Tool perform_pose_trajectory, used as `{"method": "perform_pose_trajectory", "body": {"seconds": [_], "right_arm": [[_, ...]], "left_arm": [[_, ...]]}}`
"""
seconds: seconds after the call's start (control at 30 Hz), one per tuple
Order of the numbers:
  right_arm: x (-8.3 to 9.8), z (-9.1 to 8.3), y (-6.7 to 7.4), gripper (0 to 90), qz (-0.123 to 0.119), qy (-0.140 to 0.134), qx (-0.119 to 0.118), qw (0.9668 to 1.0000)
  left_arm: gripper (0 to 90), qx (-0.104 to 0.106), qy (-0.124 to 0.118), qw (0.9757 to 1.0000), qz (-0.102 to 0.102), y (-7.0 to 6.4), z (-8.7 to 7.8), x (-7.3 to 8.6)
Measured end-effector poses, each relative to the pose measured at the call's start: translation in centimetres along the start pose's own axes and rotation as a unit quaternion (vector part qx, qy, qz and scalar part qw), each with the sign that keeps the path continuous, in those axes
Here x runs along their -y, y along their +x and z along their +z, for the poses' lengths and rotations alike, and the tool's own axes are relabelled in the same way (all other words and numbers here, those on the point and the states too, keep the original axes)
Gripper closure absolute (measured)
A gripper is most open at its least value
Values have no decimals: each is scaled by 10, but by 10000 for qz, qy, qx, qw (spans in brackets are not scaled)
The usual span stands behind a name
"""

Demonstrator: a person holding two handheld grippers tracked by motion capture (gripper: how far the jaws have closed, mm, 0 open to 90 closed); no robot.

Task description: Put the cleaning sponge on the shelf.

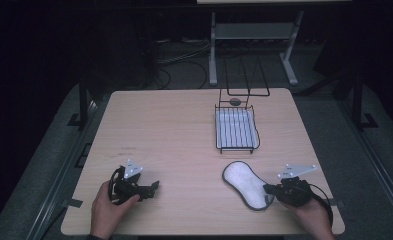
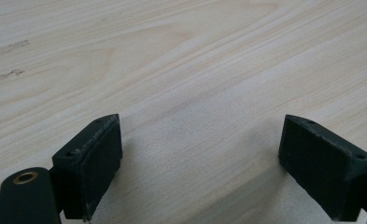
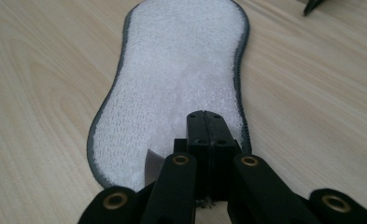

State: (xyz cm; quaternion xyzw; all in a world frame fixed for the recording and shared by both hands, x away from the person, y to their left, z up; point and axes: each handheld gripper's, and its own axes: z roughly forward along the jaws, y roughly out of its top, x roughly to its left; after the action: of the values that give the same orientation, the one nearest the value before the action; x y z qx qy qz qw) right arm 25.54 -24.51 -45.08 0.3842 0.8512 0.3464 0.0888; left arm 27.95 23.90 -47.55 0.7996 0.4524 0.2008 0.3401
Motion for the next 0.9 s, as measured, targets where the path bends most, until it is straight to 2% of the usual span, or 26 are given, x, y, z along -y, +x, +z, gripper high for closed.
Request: {"method": "perform_pose_trajectory", "body": {"seconds": [0.5,0.77,0.8,0.9], "right_arm": [[3,-6,-18,900,120,2,281,9995],[3,-11,-21,897,206,-138,235,9994],[1,-14,-21,845,262,-199,206,9992],[0,-15,-22,807,287,-247,161,9992]], "left_arm": [[127,0,1,10000,1,0,0,0],[127,0,0,10000,0,0,0,0],[127,0,0,10000,0,0,0,0],[127,1,2,10000,2,0,0,0]]}}
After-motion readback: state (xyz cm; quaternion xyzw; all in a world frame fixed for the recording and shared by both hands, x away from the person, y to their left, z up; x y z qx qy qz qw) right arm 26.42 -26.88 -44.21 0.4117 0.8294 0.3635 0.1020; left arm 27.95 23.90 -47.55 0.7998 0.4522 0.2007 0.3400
